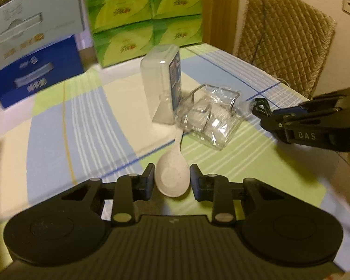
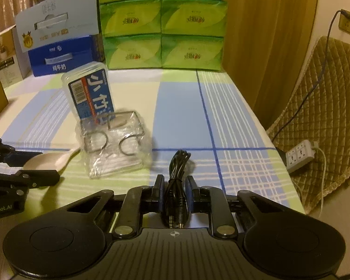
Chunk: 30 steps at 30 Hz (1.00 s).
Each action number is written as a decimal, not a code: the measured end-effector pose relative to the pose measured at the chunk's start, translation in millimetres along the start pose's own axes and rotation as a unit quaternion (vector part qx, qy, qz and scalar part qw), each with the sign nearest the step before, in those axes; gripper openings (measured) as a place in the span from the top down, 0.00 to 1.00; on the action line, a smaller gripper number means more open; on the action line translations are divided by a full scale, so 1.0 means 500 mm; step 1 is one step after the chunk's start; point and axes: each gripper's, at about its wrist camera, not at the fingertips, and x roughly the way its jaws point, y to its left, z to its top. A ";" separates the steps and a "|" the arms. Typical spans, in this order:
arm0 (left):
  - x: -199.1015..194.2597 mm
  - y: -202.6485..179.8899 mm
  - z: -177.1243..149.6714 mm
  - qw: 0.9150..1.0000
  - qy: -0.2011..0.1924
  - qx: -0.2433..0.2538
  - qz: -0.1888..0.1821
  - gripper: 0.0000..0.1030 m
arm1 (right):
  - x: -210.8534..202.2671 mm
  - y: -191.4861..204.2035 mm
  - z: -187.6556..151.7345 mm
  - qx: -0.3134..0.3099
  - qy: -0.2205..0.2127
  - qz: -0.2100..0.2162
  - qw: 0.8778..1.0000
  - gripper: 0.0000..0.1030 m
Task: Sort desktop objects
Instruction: 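Grasp the black cable with the right tool while the left tool lowers over the white spoon, then grasp the white spoon with the left tool while the right tool holds the cable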
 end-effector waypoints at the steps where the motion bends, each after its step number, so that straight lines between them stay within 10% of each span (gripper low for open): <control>1: -0.007 -0.002 -0.005 1.000 0.003 -0.005 0.000 0.75 | -0.008 0.002 -0.003 0.006 0.006 0.004 1.000 0.85; 21: -0.290 -0.099 -0.259 0.997 0.021 -0.072 0.007 0.71 | -0.285 0.129 -0.224 0.038 0.038 0.069 0.996 0.86; 24: -0.310 -0.116 -0.277 0.999 -0.004 -0.031 0.026 0.50 | -0.302 0.139 -0.246 0.034 0.024 0.062 0.997 0.85; 30: -0.313 -0.113 -0.284 0.999 -0.033 0.021 0.035 0.50 | -0.315 0.156 -0.269 0.027 0.002 0.040 0.999 0.85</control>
